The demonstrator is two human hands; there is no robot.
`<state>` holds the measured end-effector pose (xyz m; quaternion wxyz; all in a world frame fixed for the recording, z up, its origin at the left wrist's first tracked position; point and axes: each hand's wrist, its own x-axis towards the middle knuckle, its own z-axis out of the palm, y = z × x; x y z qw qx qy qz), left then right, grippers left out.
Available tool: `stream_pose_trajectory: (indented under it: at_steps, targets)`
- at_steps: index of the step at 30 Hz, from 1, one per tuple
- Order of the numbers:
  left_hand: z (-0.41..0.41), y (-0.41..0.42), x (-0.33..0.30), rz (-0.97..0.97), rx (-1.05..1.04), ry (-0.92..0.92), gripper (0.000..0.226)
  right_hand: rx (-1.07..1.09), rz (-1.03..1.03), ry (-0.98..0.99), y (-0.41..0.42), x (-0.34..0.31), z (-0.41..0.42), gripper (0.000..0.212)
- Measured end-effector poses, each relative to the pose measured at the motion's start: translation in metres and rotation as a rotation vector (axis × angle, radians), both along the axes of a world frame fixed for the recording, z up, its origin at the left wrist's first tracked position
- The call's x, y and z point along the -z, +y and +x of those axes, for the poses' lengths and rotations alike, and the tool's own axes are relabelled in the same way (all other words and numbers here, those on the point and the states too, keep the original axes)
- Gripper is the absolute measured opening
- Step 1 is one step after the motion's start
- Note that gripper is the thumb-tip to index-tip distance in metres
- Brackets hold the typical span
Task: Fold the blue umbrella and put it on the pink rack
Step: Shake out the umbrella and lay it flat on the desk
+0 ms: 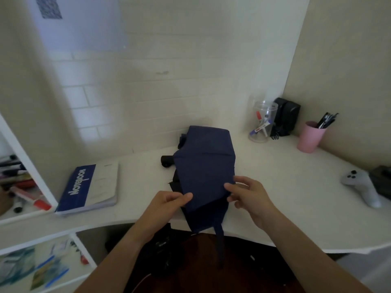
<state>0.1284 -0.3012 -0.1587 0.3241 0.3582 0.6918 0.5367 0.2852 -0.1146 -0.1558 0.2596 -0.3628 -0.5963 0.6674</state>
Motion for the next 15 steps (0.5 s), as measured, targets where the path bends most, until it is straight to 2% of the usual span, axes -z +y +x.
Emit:
stream_pose_trajectory:
  at_steps: [3, 6, 8, 10, 12, 13, 15]
  targets:
    - [-0.002, -0.001, 0.011, -0.055, -0.038, 0.13, 0.034, 0.004, -0.013, -0.056, -0.005, 0.009, 0.006, 0.044]
    - [-0.007, 0.002, 0.027, -0.192, -0.114, 0.46, 0.034, 0.005, 0.097, -0.265, -0.005, 0.018, 0.01, 0.053]
    - [-0.007, 0.004, 0.035, -0.262, -0.112, 0.658, 0.035, 0.109, 0.398, -0.364, -0.008, 0.014, 0.008, 0.049]
    - [-0.007, 0.004, 0.039, -0.277, -0.09, 0.744, 0.033, 0.211, 0.854, -0.247, -0.014, 0.006, 0.0, 0.033]
    - [-0.006, 0.003, 0.038, -0.268, -0.054, 0.782, 0.032, 0.088, 1.235, -0.161, -0.018, 0.002, -0.017, 0.028]
    - [-0.006, 0.003, 0.038, -0.27, -0.03, 0.8, 0.032, -0.029, 1.338, -0.188, -0.017, 0.005, -0.027, 0.033]
    - [-0.007, 0.001, 0.035, -0.293, -0.001, 0.834, 0.031, -0.25, 1.381, -0.344, -0.012, 0.018, -0.042, 0.047]
